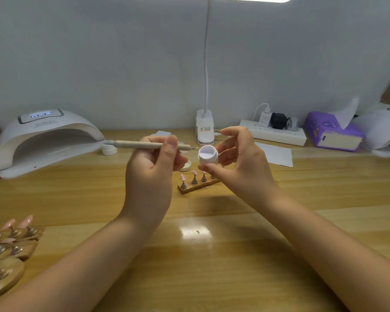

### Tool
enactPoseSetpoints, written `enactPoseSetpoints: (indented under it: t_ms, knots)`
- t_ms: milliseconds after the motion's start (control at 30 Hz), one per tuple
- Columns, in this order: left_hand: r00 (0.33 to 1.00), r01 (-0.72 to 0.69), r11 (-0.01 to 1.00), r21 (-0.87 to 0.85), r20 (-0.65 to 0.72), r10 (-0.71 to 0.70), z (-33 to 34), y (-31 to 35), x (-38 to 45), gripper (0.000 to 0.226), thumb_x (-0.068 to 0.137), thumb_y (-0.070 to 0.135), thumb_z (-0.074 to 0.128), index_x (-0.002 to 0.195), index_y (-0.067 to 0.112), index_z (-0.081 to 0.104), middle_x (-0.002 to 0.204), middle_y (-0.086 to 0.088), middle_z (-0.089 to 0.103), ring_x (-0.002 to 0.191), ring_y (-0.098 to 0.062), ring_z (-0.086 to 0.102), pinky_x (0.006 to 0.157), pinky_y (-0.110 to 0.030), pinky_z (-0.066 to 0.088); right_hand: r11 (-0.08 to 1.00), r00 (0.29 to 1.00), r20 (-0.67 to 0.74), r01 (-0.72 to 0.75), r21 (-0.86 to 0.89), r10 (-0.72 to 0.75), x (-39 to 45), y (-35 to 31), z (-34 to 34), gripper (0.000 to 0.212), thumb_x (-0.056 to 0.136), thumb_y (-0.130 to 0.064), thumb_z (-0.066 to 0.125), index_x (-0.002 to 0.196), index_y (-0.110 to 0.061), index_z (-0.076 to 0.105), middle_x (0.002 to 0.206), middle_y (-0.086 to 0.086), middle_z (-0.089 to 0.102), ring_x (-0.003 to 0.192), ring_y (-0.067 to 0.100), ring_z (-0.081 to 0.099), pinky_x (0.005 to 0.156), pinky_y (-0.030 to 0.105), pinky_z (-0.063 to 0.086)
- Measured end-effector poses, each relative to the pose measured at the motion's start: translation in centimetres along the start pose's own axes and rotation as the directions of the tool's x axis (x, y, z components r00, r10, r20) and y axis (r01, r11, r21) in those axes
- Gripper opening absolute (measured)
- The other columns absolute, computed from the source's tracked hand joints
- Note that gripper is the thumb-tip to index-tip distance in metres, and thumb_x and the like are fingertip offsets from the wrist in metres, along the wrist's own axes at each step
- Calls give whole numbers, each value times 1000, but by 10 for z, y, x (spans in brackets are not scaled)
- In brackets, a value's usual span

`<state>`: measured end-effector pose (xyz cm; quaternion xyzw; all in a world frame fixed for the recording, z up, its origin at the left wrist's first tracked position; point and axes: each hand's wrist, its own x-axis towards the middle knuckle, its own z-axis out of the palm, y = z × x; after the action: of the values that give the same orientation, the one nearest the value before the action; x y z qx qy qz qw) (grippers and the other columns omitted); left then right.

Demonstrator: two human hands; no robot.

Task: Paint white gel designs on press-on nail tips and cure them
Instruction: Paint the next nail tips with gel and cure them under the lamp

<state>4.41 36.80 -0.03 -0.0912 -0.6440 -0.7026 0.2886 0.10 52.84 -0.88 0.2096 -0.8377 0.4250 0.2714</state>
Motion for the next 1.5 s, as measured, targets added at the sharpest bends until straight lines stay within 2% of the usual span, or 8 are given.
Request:
enactPoseSetpoints:
  t_ms: [133,233,367,467,600,867,1200,1500]
  knots:
    - [984,171,978,-123,-34,-176,-2,2,8,38,86,43,56,93,6,62,62,5,63,62,-11,61,65,-29,51,1000,999,30,20,-8,-20,-2,-4,1,73,67,-36,85,124,-18,44,87,-11,60,75,6,62,70,22,55]
    - [984,166,982,-86,-55,-171,-4,3,11,32,87,43,57,85,12,62,58,7,61,59,-9,59,62,-28,50,999,998,37,42,16,-43,-2,-8,1,73,66,-40,84,123,-19,44,88,-8,63,75,6,62,69,20,55]
    - [998,23,988,151,-62,-14,-10,4,15,27,93,42,56,78,21,61,57,10,62,58,-5,59,61,-21,49,996,994,54,90,27,-92,-3,-11,0,73,66,-38,85,124,-17,44,91,-7,64,78,3,62,71,14,53]
    - [984,-174,910,376,40,171,-13,6,15,24,95,42,51,77,27,56,64,6,64,64,-2,61,61,-11,44,990,988,67,143,-13,-142,-4,-13,1,75,68,-34,85,127,-14,44,94,-6,64,77,0,59,75,11,51]
    - [973,-230,860,455,103,206,-12,7,13,18,93,45,44,80,32,47,70,7,63,69,-3,62,58,-10,43,985,982,75,174,-17,-172,-5,-14,2,76,69,-31,85,129,-13,43,96,-5,64,77,-2,56,78,8,48]
    - [969,-247,819,517,145,200,-12,1,13,15,97,35,48,88,23,52,70,8,62,72,-6,61,58,-15,45,979,977,86,198,-43,-194,-6,-15,3,75,70,-31,84,130,-12,43,97,-2,66,81,2,57,79,10,49]
    - [968,-248,813,527,166,188,-13,0,14,16,97,34,49,90,20,54,70,6,61,71,-6,60,58,-17,45,978,976,95,201,-51,-196,-6,-15,3,75,71,-31,84,131,-12,43,98,-3,66,81,2,57,78,12,50]
    - [979,-204,882,424,68,194,-11,9,15,18,99,33,49,81,31,49,72,4,65,71,-3,64,63,-11,46,986,981,100,163,18,-164,-7,-15,4,75,70,-35,84,129,-14,42,90,-9,65,77,4,62,73,18,54]
